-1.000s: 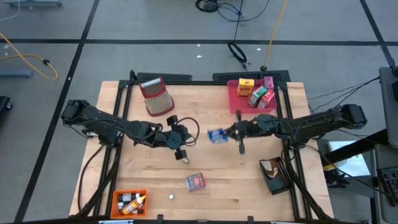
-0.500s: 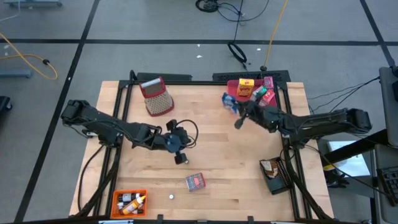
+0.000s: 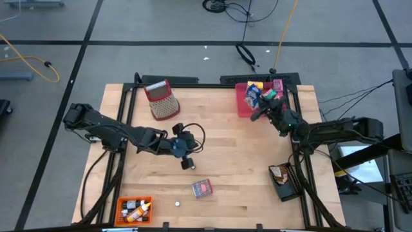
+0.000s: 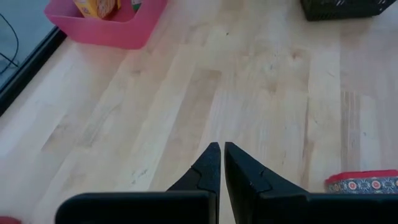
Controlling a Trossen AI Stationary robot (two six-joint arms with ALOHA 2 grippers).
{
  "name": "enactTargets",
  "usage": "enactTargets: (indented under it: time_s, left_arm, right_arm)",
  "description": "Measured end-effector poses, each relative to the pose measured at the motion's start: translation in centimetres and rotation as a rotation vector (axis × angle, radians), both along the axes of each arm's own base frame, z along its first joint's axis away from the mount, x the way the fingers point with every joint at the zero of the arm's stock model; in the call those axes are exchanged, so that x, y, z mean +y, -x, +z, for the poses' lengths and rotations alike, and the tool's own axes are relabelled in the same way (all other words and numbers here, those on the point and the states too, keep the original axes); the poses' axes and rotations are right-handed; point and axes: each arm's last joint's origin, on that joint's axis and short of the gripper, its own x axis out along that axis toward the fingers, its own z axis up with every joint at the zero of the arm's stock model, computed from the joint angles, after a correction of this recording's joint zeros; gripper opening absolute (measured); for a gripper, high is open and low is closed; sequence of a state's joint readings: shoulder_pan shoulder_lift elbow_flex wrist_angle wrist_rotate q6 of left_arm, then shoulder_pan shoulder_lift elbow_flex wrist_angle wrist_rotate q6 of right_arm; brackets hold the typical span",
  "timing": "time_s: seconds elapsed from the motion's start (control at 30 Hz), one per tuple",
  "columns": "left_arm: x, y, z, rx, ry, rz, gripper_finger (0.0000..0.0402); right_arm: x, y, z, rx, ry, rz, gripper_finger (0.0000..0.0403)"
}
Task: Pick & Place Kitchen Items
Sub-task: Put the blue cereal box into the pink bin
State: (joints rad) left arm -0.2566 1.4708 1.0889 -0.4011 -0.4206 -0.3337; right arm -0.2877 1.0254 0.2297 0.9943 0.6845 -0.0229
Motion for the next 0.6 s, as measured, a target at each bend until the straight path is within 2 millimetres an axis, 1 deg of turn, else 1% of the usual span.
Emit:
enactTargets:
  time_s: [0.1,0.3,0.47,0.53,0.6]
  left_arm:
    - [0.0,-0.1,0.1,-0.014,-0.008,-0.006,0.0021]
    - [0.0,-0.3,0.3,-0.036,-0.010,-0.006,0.0021]
    - [0.0,-0.3,0.3,-0.035,-0.009,-0.004,0.0021]
    - [0.0,-0.3,0.3,-0.035,-0.009,-0.005,0.0021]
    - [0.0,-0.3,0.3,-0.035,-0.009,-0.004,0.0021]
  right_arm:
    - [-0.5,0.2,-0.8,0.007,-0.015,-0.023,0.0002]
    - [-1.6,-0.1,-1.7,0.034,-0.011,-0.073,0.0004]
    - [-2.3,-0.3,-2.6,0.030,-0.041,-0.100,0.0002]
    - [-2.5,-0.5,-2.8,0.026,-0.039,-0.103,0.0002]
    - [-2.6,-0.7,-3.1,0.030,-0.038,-0.071,0.0005]
